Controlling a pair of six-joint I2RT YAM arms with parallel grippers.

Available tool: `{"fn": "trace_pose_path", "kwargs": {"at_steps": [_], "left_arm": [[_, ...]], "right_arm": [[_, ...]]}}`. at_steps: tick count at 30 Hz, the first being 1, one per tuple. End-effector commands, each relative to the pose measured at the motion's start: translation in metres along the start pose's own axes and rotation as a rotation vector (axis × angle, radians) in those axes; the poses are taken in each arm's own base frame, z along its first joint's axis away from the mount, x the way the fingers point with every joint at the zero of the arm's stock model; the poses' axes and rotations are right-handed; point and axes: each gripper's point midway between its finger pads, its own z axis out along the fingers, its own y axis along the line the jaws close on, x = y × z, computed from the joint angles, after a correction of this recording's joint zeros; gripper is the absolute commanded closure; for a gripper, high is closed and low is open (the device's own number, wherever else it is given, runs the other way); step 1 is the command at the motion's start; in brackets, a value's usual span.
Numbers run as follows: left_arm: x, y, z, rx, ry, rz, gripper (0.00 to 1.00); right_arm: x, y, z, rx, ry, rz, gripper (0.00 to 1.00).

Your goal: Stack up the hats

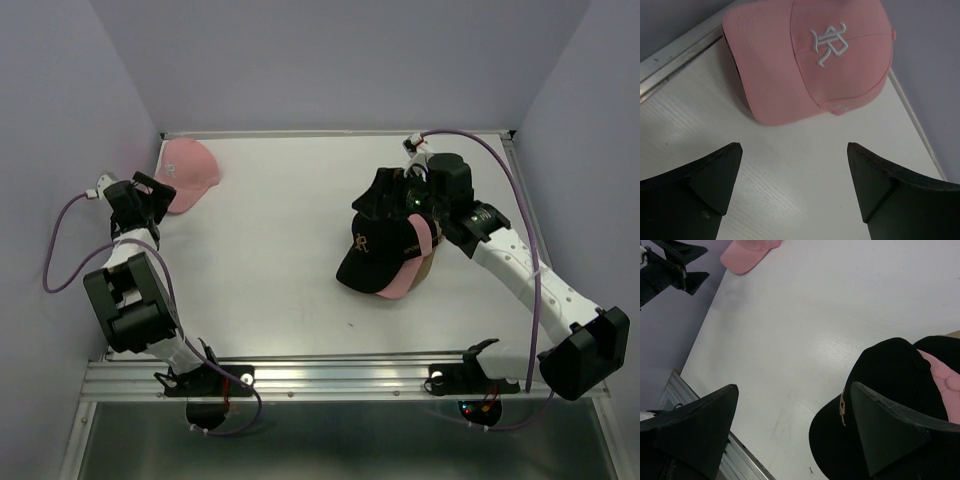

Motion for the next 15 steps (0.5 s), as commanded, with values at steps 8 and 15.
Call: {"fn": "trace_pose_path", "kwargs": {"at_steps": [8, 15], "left_arm": [[-0.052, 0.003, 0.065, 0.110, -0.111, 0.008, 0.01], [-0.075, 0.012, 0.070, 0.053, -0.219, 0.055, 0.01]], "right_arm": [[-0.035, -0.002, -0.006, 0.051, -0.119, -0.063, 0.00], [-0.032, -0.010, -0.005, 0.086, -0.111, -0.067, 0.00]]}}
